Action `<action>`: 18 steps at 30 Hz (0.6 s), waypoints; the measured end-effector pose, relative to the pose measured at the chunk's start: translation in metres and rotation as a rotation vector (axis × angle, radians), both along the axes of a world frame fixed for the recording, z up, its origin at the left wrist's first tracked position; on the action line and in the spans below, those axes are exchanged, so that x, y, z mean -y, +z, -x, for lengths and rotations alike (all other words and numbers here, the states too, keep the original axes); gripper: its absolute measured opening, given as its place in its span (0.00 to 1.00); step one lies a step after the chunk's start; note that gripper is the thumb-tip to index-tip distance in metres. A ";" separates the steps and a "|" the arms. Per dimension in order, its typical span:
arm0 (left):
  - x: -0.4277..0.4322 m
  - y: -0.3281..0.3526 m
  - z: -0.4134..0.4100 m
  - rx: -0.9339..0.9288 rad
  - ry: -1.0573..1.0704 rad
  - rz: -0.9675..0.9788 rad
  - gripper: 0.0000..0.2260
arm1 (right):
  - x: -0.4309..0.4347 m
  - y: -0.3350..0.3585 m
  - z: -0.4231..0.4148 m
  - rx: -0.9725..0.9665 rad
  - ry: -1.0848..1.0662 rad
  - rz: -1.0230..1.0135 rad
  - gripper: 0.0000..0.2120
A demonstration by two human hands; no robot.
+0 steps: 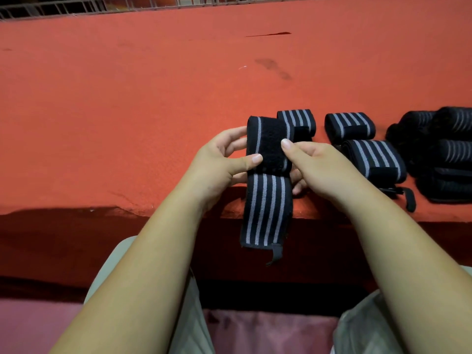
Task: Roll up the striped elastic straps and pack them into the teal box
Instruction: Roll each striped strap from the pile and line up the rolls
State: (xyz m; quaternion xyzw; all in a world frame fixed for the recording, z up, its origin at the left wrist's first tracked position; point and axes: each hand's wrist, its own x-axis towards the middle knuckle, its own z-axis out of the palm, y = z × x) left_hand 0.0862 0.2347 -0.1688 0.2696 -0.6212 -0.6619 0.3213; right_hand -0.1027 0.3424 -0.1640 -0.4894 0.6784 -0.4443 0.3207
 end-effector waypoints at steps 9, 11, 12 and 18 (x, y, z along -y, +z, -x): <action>-0.001 -0.001 0.003 -0.001 0.055 0.017 0.22 | -0.004 0.002 0.005 0.106 0.051 0.037 0.21; -0.001 -0.001 0.003 0.006 0.081 0.020 0.17 | -0.006 0.006 0.005 0.192 0.101 0.064 0.11; -0.003 0.000 0.003 0.015 0.084 0.017 0.15 | -0.007 0.006 0.005 0.208 0.113 0.078 0.10; -0.013 0.004 0.003 0.287 0.216 0.176 0.08 | 0.000 -0.006 0.005 0.175 0.034 0.146 0.15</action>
